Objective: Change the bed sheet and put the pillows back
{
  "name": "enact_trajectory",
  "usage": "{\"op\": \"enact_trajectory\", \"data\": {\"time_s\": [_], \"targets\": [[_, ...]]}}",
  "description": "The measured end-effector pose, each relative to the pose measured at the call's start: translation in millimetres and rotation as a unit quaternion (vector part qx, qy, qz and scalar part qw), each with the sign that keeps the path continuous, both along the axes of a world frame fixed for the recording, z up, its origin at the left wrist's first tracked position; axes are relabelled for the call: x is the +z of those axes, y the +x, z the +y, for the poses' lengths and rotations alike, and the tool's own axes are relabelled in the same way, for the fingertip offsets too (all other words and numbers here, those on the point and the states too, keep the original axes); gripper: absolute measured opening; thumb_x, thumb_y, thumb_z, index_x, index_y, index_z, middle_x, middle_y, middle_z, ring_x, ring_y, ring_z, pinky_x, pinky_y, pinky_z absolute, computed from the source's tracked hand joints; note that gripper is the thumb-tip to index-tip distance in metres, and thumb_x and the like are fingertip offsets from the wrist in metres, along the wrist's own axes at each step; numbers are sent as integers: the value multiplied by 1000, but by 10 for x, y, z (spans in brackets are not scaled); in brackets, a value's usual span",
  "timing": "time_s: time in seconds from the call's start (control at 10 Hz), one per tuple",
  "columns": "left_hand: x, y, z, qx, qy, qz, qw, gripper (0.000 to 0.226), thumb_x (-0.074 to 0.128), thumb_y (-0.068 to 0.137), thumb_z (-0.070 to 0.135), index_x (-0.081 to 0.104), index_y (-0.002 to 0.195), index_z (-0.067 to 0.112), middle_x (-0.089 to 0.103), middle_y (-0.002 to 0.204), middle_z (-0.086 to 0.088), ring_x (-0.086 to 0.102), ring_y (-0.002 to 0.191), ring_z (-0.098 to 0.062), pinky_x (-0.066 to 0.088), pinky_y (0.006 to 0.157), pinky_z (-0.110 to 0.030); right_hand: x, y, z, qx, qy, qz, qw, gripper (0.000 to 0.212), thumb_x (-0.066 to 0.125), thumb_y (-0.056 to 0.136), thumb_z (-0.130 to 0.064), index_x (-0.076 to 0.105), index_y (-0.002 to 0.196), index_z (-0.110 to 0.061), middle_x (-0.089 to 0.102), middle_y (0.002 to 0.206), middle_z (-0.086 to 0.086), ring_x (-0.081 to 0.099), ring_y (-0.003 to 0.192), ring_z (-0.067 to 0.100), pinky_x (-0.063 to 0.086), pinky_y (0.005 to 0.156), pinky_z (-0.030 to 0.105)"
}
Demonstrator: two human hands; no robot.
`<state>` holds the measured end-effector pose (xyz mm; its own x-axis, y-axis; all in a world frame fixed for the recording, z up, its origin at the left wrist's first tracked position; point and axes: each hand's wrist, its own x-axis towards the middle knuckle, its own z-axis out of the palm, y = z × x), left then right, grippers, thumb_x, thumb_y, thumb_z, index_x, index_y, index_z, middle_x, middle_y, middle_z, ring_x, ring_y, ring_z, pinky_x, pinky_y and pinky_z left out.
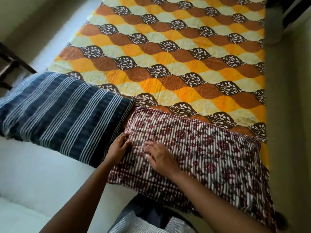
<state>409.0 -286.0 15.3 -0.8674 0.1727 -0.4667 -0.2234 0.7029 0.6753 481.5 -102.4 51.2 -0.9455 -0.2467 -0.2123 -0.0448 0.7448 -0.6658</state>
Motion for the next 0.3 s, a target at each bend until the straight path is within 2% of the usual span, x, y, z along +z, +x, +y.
{"op": "enact_trajectory", "data": {"time_s": [0.1, 0.2, 0.3], "targets": [[378, 584, -341, 134, 75, -18, 988, 28, 47, 96, 20, 59, 121, 15, 59, 125, -7, 55, 112, -19, 44, 85, -24, 216, 18, -145, -82, -53, 31, 995, 28, 52, 92, -12, 62, 117, -11, 58, 116, 8, 54, 101, 19, 45, 88, 30], [532, 1028, -696, 226, 102, -19, 969, 20, 48, 96, 22, 62, 108, 28, 64, 114, -3, 60, 105, -19, 45, 72, -21, 347, 10, -322, -55, -93, -5, 994, 25, 50, 93, -12, 64, 114, -12, 61, 112, 8, 53, 88, 8, 45, 80, 25], [649, 1549, -1254, 328, 84, 1, 941, 19, 48, 96, 22, 60, 103, 34, 63, 113, 1, 60, 103, -18, 44, 77, -29, 428, -26, -676, 43, -118, -75, 989, 23, 52, 94, -17, 66, 112, -15, 65, 111, 3, 57, 92, 8, 44, 83, 20]]}}
